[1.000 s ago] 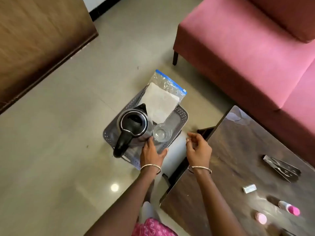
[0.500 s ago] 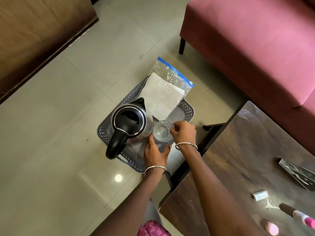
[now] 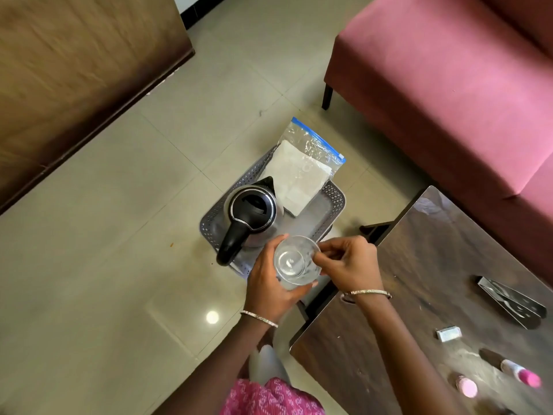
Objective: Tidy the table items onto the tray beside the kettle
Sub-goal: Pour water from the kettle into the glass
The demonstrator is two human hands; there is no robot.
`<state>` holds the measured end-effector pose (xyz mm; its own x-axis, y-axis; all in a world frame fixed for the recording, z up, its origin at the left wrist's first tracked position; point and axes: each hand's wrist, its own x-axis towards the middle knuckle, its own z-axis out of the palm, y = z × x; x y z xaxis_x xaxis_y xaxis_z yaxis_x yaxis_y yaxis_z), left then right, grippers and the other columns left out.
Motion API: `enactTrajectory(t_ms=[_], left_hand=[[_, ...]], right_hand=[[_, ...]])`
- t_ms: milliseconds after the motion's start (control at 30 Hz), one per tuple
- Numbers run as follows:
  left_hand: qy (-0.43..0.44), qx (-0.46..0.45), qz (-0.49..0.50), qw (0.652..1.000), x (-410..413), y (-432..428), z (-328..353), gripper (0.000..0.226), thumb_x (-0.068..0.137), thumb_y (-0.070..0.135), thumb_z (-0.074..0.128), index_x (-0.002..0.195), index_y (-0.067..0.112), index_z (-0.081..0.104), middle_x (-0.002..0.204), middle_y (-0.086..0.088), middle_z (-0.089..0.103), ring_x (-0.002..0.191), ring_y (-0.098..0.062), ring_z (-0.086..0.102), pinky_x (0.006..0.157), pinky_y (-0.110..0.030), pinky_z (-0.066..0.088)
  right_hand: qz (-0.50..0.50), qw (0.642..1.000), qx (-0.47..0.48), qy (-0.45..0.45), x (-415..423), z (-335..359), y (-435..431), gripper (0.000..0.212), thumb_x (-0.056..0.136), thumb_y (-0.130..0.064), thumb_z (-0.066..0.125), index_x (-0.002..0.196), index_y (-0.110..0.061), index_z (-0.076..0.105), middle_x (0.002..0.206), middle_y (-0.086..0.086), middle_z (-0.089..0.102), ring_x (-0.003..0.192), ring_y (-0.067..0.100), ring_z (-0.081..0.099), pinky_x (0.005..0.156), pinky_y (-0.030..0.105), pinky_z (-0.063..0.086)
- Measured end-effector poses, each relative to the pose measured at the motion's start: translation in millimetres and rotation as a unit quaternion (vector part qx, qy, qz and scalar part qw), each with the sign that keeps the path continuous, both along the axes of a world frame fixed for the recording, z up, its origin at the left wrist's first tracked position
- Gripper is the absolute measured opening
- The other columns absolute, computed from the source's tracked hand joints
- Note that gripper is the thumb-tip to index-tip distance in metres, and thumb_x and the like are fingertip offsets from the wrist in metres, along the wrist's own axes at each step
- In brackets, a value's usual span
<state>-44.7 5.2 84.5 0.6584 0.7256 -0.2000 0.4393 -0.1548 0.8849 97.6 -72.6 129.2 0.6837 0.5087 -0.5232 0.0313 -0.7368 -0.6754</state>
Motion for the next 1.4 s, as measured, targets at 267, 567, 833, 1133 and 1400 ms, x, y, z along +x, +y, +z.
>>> enactTrajectory(t_ms=[267,567,833,1133,1400], left_hand=[[-0.003,0.079,0.062,0.995,-68.6,43.6,40.9,0.08,0.049,0.042,0.088,0.118,0.031,0.05,0.112,0.016,0.061,0.101,0.001,0.06,0.086,-0.017,0.05],[-0.008,0.113,0.102,0.988,-115.6,111.4,38.6,0.083,0.051,0.049,0.086,0.12,0.021,0.05,0.113,0.011,0.059,0.101,-0.005,0.059,0.087,-0.005,0.044],[-0.016,0.123,0.031,0.992,-120.9,158.2,34.1,0.09,0.053,0.049,0.087,0.129,0.021,0.049,0.122,0.014,0.058,0.11,0.003,0.054,0.093,-0.007,0.044],[-0.03,0.127,-0.001,0.991,-110.2,194.2,51.9,0.085,0.048,0.049,0.089,0.121,0.039,0.047,0.115,0.026,0.058,0.104,0.005,0.057,0.09,-0.008,0.045],[-0.045,0.138,-0.045,0.988,-91.1,204.4,83.7,0.084,0.048,0.048,0.087,0.121,0.029,0.05,0.116,0.012,0.062,0.103,-0.008,0.061,0.088,-0.019,0.049]], right_hand=[[-0.16,0.942,0.12,0.27,-51.7,-9.3,17.2,0.028,0.099,-0.022,0.055,0.104,-0.002,0.074,0.091,0.015,0.073,0.082,0.019,0.065,0.073,0.026,0.053],[-0.258,0.891,0.128,0.35,-134.7,-62.0,105.7,0.019,0.087,-0.019,0.073,0.102,-0.009,0.07,0.106,0.012,0.074,0.091,0.019,0.071,0.086,0.031,0.058],[-0.373,0.878,0.145,0.261,-167.5,-82.3,144.8,0.033,0.087,-0.025,0.071,0.114,-0.012,0.059,0.1,0.01,0.064,0.097,0.029,0.063,0.098,0.055,0.052],[-0.375,0.886,0.16,0.221,-150.2,-44.3,112.6,0.006,0.088,-0.016,0.064,0.086,-0.018,0.059,0.06,-0.008,0.057,0.058,0.004,0.06,0.056,0.035,0.06],[-0.252,0.947,0.12,0.158,-139.0,45.6,47.4,0.031,0.09,-0.007,0.06,0.066,-0.027,0.064,0.055,-0.006,0.053,0.064,0.018,0.056,0.06,0.04,0.062]])
